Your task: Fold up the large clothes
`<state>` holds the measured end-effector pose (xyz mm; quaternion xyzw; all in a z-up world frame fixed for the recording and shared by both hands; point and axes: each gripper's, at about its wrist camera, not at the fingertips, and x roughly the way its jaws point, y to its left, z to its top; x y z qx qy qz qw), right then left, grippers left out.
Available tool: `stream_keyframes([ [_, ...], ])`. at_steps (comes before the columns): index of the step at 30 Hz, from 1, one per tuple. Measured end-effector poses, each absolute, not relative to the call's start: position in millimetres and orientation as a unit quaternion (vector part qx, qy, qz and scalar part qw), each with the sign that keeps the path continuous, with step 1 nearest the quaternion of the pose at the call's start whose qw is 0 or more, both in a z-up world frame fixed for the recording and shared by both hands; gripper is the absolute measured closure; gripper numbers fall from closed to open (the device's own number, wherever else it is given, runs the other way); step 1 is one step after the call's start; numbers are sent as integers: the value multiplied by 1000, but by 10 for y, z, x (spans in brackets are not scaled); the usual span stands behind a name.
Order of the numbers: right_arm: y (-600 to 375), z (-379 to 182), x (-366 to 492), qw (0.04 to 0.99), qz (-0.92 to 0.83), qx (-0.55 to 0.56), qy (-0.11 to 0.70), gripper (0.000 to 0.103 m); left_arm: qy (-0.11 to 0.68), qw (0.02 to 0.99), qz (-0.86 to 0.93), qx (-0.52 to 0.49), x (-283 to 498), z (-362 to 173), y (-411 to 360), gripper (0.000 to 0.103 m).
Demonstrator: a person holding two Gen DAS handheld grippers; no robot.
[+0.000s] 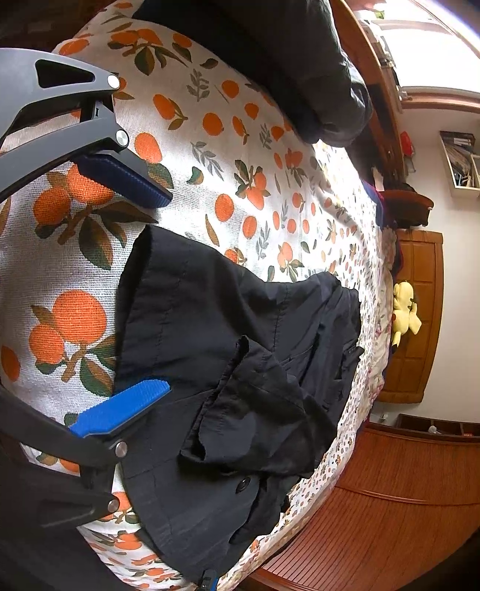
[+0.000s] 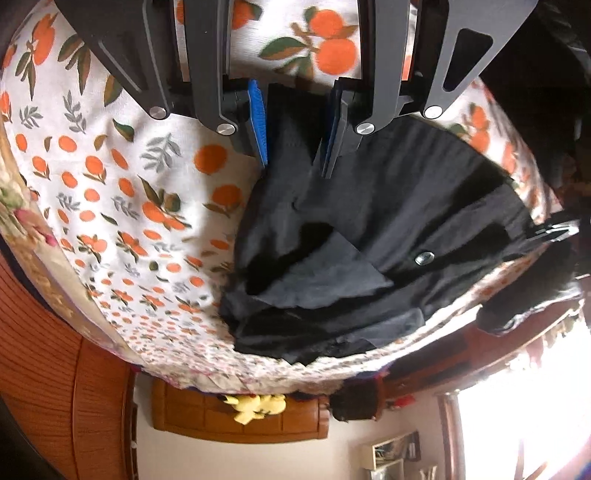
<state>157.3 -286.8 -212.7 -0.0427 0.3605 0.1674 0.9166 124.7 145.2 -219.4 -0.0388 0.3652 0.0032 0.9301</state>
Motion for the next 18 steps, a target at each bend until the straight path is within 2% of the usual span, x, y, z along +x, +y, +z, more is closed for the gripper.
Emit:
stream_keyframes([
  [3, -2820, -2100, 1583, 916, 170, -43, 360, 77, 359, 932, -1, -48, 1219, -2182, 1471, 8],
  [5, -2799, -2116, 1593, 915, 169, -46, 363, 76, 353, 934, -2, -63, 1192, -2169, 1518, 14],
  [8, -2795, -2172, 1606, 913, 165, -47, 370, 76, 347, 934, -4, -86, 1153, -2142, 1613, 32],
  [10, -2797, -2226, 1618, 911, 160, -50, 377, 75, 344, 934, -3, -99, 1137, -2120, 1670, 49],
  [12, -2809, -2277, 1633, 909, 156, -50, 383, 75, 342, 932, -10, -117, 1129, -2099, 1730, 58],
  [13, -2819, -2308, 1641, 908, 156, -47, 386, 75, 342, 931, -13, -125, 1126, -2090, 1749, 62],
  [18, -2824, -2356, 1639, 908, 156, -43, 386, 73, 337, 934, -17, -120, 1107, -2060, 1709, 69],
])
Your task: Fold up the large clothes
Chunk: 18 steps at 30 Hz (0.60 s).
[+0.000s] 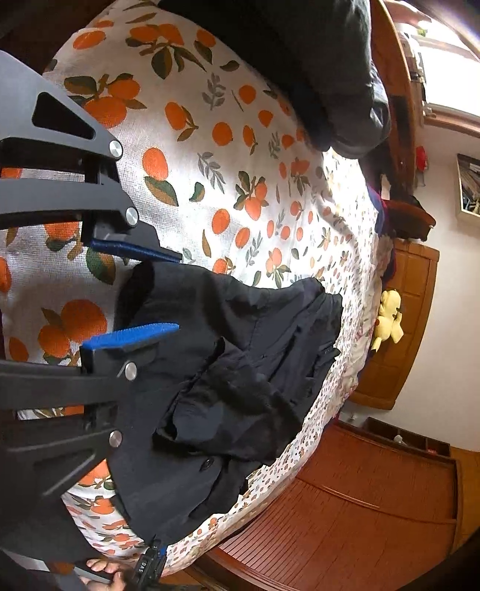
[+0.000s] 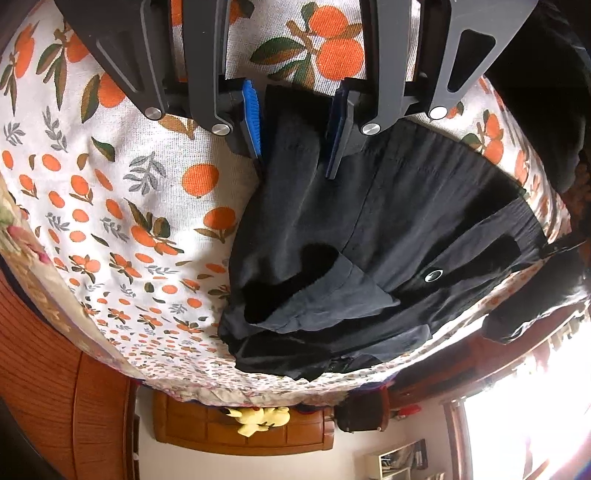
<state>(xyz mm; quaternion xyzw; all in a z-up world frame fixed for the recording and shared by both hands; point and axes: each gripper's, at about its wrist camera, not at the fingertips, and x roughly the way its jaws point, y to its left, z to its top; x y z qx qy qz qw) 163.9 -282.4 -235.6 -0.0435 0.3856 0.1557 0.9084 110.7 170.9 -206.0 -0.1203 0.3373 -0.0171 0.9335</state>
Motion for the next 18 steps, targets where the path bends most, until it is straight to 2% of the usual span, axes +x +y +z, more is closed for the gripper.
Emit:
stream_keyframes([
  [9, -2824, -2369, 1650, 907, 157, -42, 388, 74, 352, 929, -23, -111, 1183, -2127, 1679, 70],
  [11, -2810, -2327, 1672, 905, 163, -38, 391, 86, 355, 928, -31, -113, 1199, -2103, 1686, 92],
  [12, -2804, -2298, 1683, 904, 167, -36, 391, 89, 355, 927, -36, -114, 1203, -2079, 1681, 96],
  [14, -2793, -2192, 1681, 907, 175, -36, 381, 93, 354, 927, -35, -116, 1206, -2014, 1674, 98],
  [18, -2785, -1867, 1657, 915, 186, -30, 358, 95, 323, 933, -57, -150, 1140, -1684, 1709, 99],
])
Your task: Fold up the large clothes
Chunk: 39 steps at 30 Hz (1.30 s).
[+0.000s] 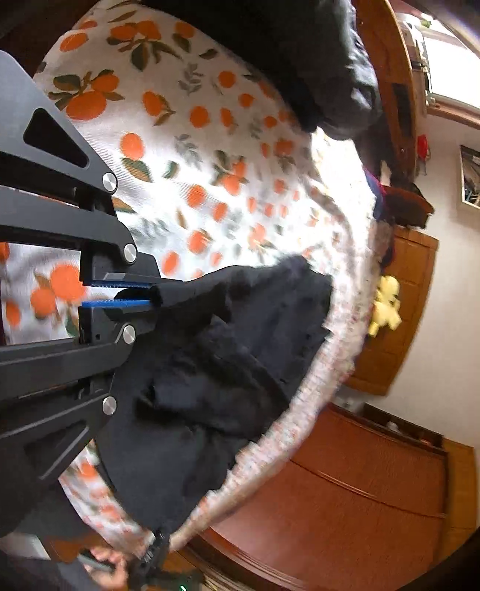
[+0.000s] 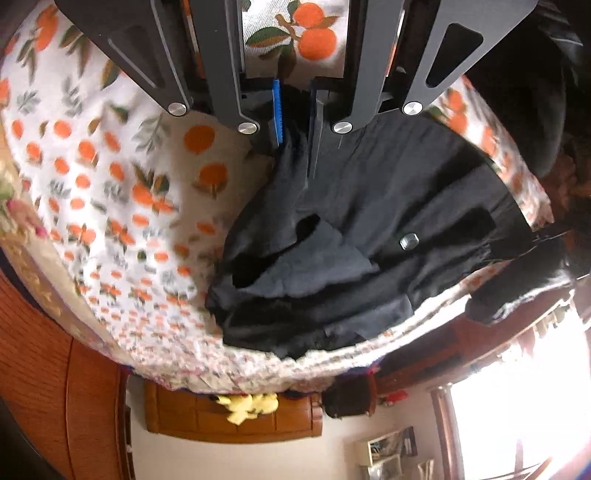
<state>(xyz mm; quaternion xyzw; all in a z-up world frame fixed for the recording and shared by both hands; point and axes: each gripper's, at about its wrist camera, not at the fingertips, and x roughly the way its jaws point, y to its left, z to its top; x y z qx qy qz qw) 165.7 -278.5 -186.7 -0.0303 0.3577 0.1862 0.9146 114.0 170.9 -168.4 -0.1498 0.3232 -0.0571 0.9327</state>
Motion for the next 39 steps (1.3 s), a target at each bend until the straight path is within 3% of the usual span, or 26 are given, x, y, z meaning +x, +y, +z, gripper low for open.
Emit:
stream_keyframes([
  [10, -2740, -921, 1203, 939, 194, -55, 278, 96, 231, 960, -84, -132, 694, -560, 1632, 99],
  [16, -2840, -546, 755, 941, 210, -57, 259, 96, 194, 971, -100, -100, 130, -172, 1426, 99],
  [27, -2983, -555, 214, 938, 214, -62, 264, 95, 199, 971, -106, -76, -528, -140, 1244, 99],
  [39, -2939, -790, 940, 939, 216, -51, 263, 95, 201, 973, -89, -69, 396, -243, 1276, 99],
])
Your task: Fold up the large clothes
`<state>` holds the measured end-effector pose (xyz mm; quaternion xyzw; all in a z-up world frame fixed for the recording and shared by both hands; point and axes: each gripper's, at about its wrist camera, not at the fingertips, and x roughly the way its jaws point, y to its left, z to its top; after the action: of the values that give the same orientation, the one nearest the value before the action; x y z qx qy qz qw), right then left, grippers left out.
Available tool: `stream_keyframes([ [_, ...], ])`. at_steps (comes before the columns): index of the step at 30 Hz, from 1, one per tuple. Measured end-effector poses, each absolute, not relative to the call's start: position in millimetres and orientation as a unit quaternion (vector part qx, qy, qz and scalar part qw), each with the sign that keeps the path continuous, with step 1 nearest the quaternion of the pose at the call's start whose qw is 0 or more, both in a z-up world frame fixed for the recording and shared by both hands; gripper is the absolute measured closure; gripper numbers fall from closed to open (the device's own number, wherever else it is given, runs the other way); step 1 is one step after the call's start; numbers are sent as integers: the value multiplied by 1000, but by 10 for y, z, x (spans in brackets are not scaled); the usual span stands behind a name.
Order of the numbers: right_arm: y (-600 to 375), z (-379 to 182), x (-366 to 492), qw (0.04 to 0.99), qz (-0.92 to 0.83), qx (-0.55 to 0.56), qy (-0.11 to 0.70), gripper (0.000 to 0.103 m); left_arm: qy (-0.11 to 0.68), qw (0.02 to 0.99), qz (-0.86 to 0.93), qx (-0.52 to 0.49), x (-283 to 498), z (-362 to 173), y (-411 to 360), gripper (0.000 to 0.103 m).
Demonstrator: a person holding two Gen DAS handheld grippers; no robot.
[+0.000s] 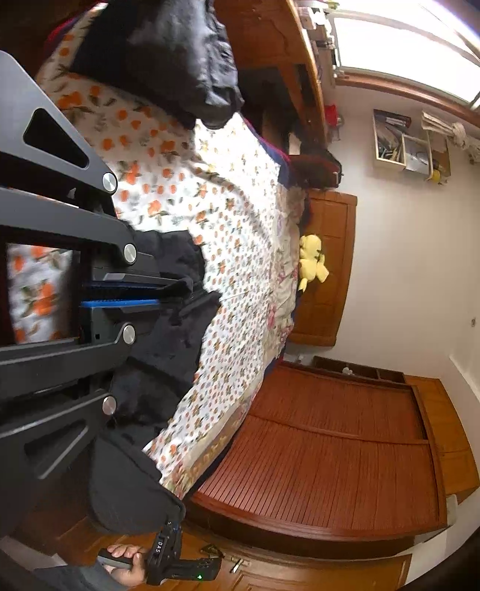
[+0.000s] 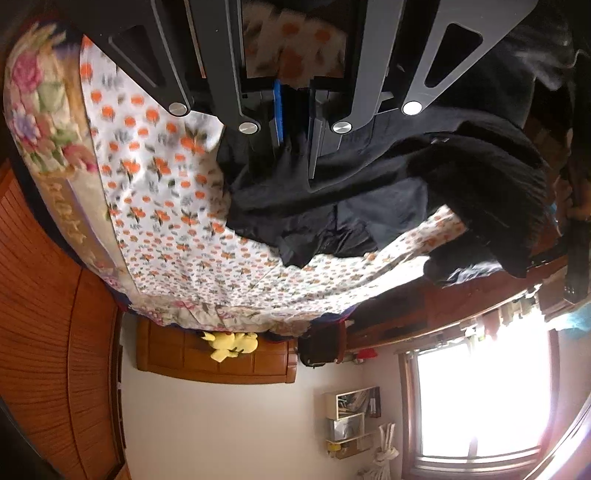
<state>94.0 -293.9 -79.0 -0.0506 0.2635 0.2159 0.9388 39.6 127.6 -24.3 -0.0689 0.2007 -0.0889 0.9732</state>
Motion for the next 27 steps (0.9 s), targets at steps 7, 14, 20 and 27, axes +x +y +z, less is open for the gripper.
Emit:
stream_keyframes([
  [7, -2815, -770, 1869, 945, 205, -58, 249, 95, 200, 976, -70, -57, 1287, -191, 1365, 98],
  [14, -2652, -737, 2789, 951, 184, -88, 233, 95, 185, 981, -45, -47, 2026, -6, 1485, 98],
  [20, -2527, -650, 3598, 959, 156, -82, 223, 95, 166, 985, -18, -33, 2604, 50, 1503, 98],
  [27, -2371, -822, 4333, 962, 110, -83, 235, 95, 173, 984, -24, -26, 3150, -76, 1471, 98],
])
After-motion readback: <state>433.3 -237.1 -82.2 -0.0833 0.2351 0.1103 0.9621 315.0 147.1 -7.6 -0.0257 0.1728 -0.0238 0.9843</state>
